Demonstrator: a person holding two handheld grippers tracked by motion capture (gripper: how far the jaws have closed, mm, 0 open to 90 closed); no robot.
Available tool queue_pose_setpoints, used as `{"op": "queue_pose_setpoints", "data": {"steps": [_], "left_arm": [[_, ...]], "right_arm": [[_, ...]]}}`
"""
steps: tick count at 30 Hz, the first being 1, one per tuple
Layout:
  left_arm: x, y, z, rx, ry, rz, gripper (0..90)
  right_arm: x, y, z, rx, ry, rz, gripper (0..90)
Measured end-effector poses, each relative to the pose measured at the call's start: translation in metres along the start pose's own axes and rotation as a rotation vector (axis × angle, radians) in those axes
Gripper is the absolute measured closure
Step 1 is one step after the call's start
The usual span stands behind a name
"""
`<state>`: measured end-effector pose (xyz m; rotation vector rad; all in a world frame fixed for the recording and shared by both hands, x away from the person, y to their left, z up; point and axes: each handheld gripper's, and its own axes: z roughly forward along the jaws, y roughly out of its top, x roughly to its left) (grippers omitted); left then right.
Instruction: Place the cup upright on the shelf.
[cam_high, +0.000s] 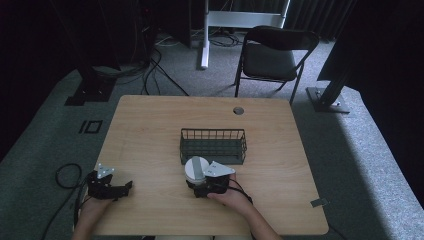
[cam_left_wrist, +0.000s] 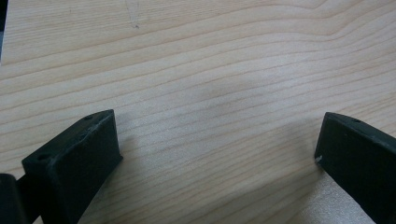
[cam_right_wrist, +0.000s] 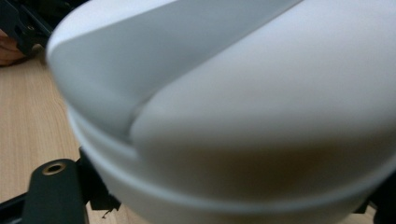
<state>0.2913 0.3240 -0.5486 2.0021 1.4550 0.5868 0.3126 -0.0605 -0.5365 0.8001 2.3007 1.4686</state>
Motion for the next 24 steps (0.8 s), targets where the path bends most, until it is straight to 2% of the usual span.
{"op": "queue_pose_setpoints", "data": {"steps": [9, 19, 24], "left_arm": [[0.0, 0.0, 0.0, 0.0, 0.0, 0.0, 0.1], [0.0, 0.0, 0.0, 0.0, 0.0, 0.0, 0.1], [0.0, 0.0, 0.0, 0.0, 0.0, 0.0, 0.1]], "right_arm": [[0.004, 0.003, -0.002, 0.027, 0.015, -0.031, 18.0], [0.003, 0.02, -0.008, 0.005, 0.028, -0.007, 18.1], [0.001, 0.031, -0.013, -0.016, 0.012, 0.005, 18.1]]}}
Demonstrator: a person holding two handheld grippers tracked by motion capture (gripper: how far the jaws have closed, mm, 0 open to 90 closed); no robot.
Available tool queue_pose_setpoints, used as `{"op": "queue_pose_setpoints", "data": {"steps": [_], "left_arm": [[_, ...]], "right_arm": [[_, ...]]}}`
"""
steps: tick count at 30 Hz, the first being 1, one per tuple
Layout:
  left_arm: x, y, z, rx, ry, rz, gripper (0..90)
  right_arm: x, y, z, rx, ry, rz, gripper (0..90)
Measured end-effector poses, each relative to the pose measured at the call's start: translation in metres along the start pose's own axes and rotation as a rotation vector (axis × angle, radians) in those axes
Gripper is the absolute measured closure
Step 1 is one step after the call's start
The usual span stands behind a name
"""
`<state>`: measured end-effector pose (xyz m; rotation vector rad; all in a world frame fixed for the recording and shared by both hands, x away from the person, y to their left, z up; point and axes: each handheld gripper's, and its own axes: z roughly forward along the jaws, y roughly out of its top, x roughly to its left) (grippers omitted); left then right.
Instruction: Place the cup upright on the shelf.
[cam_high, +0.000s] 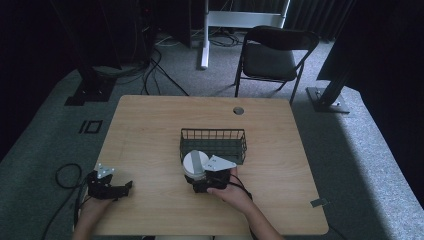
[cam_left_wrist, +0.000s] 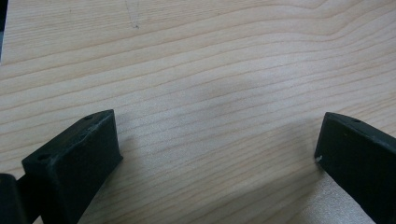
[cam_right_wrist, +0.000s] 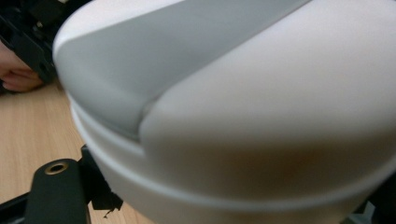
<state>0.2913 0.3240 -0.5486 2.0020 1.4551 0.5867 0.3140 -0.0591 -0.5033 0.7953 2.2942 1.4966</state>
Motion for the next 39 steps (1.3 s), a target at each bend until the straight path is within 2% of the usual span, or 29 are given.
{"op": "queue_pose_setpoints", "data": {"steps": [15, 27, 30, 34, 39], "left_arm": [[0.0, 0.0, 0.0, 0.0, 0.0, 0.0, 0.1], [0.0, 0.0, 0.0, 0.0, 0.0, -0.001, 0.1], [0.0, 0.0, 0.0, -0.001, 0.0, -0.001, 0.1], [0.0, 0.0, 0.0, -0.001, 0.0, -0.001, 0.1], [0.0, 0.0, 0.0, 0.0, 0.0, 0.0, 0.1]], "right_arm": [[-0.012, 0.036, -0.014, -0.065, -0.04, 0.004, 18.2], [-0.026, 0.059, -0.021, -0.114, -0.098, 0.02, 18.2], [-0.032, 0.063, -0.022, -0.13, -0.126, 0.04, 18.2], [-0.038, 0.067, -0.023, -0.135, -0.154, 0.042, 18.2], [-0.049, 0.07, -0.025, -0.137, -0.22, 0.067, 18.2]]}}
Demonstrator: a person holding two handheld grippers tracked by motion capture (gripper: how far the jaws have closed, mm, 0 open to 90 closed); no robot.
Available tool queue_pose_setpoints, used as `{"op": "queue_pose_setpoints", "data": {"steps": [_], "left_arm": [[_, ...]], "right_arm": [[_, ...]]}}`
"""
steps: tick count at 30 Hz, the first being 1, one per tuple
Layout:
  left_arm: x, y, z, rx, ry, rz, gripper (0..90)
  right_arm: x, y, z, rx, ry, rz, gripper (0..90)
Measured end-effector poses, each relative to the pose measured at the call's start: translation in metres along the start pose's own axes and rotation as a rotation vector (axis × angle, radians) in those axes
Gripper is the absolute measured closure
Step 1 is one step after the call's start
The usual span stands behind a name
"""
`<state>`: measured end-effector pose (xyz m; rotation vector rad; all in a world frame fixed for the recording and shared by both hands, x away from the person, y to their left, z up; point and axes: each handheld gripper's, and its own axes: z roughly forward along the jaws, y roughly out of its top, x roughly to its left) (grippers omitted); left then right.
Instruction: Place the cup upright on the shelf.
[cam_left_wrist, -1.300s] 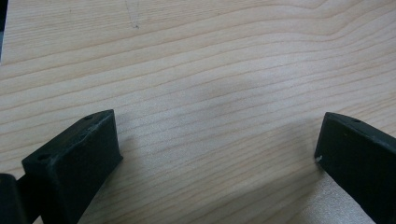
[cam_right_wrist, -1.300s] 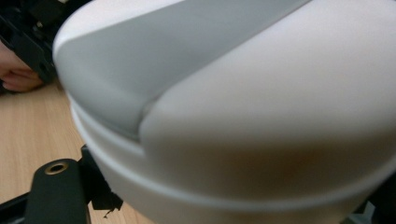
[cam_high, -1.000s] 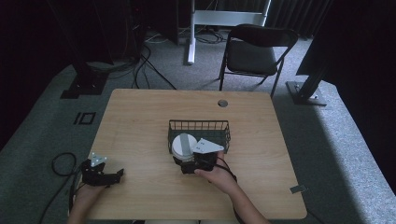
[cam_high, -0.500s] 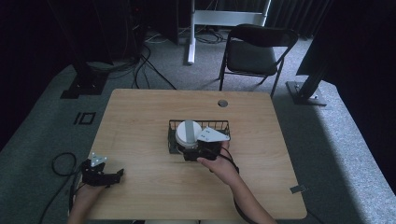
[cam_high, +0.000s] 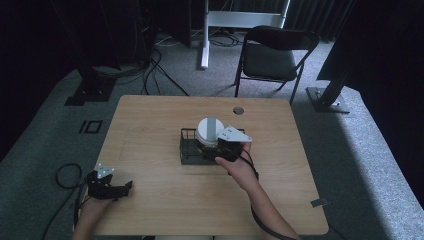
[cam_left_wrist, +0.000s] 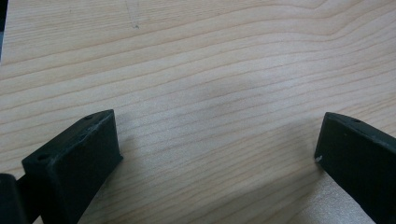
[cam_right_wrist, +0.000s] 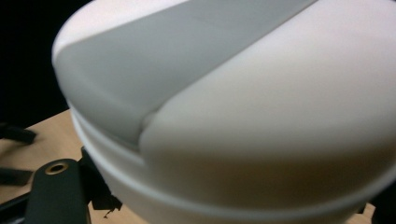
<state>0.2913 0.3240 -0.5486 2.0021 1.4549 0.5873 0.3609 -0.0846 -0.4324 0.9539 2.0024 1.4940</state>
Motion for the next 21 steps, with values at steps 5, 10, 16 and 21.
{"op": "queue_pose_setpoints", "data": {"steps": [5, 10, 16, 21], "left_arm": [[0.0, 0.0, 0.0, 0.001, 0.0, 0.0, 0.1], [0.0, 0.0, 0.0, 0.0, 0.0, -0.002, 0.1], [0.0, 0.0, 0.0, -0.001, -0.001, -0.003, 0.1], [0.0, 0.0, 0.0, 0.0, 0.0, -0.002, 0.1]], "right_arm": [[-0.013, 0.001, 0.002, 0.004, -0.082, 0.012, 18.2], [-0.024, -0.001, 0.005, 0.03, -0.161, 0.014, 18.2], [-0.034, -0.005, 0.008, 0.049, -0.258, 0.043, 18.2], [-0.038, -0.01, 0.011, 0.088, -0.322, 0.059, 18.2]]}}
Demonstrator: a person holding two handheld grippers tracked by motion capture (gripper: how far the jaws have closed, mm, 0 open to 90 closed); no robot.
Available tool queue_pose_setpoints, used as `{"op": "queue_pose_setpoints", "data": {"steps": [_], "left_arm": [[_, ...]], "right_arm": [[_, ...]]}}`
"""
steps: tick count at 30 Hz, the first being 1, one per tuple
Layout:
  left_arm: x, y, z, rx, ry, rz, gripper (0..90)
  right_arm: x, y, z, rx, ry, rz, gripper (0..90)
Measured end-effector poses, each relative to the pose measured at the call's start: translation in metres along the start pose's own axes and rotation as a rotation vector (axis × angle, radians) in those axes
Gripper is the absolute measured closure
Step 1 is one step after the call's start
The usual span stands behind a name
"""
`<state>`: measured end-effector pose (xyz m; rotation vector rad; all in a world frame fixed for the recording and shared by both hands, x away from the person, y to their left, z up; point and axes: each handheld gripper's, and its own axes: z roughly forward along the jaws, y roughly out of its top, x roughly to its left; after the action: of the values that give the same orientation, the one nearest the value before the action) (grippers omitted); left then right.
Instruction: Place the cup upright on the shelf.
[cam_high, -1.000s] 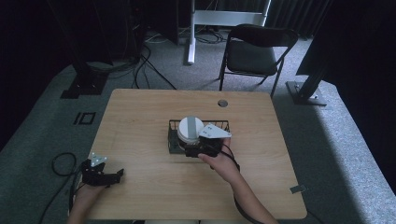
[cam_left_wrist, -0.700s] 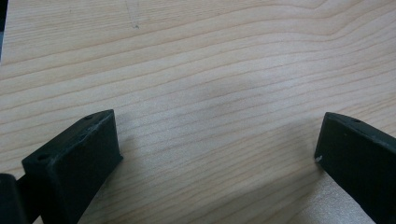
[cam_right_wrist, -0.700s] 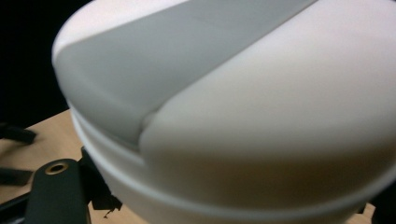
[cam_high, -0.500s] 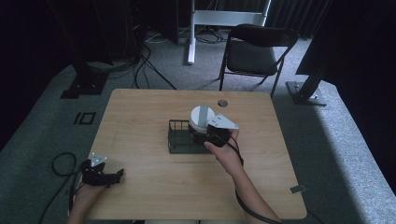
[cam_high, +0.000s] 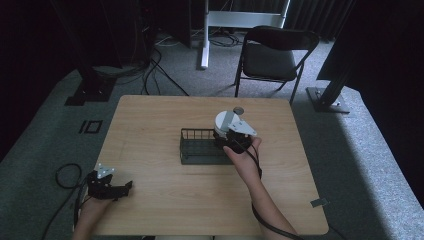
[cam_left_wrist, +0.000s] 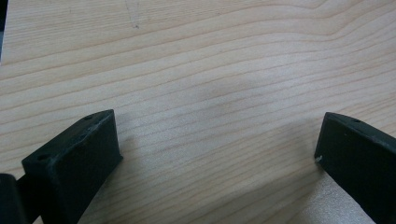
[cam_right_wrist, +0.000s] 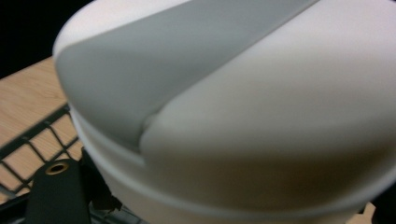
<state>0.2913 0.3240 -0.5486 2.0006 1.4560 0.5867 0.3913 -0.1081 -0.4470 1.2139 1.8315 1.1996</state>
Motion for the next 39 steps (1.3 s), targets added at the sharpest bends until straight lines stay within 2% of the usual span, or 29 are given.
{"op": "queue_pose_setpoints", "data": {"steps": [6, 19, 22, 27, 34, 39], "left_arm": [[0.0, 0.0, 0.0, 0.001, 0.0, 0.001, 0.1], [0.0, 0.0, 0.0, 0.0, 0.0, 0.0, 0.1], [0.0, 0.0, 0.0, 0.0, 0.0, 0.0, 0.1], [0.0, 0.0, 0.0, 0.0, 0.0, 0.0, 0.1], [0.0, 0.0, 0.0, 0.0, 0.0, 0.0, 0.1], [0.0, 0.0, 0.0, 0.001, 0.0, 0.001, 0.1]], "right_arm": [[-0.003, -0.007, 0.006, 0.046, -0.054, 0.041, 18.2], [0.002, -0.019, 0.015, 0.104, -0.058, 0.056, 18.2], [0.003, -0.02, 0.015, 0.112, -0.069, 0.048, 18.2], [0.003, -0.02, 0.017, 0.121, -0.049, 0.042, 18.2], [0.003, -0.021, 0.02, 0.162, -0.05, 0.007, 18.2], [0.004, -0.022, 0.02, 0.165, -0.053, 0.005, 18.1]]}}
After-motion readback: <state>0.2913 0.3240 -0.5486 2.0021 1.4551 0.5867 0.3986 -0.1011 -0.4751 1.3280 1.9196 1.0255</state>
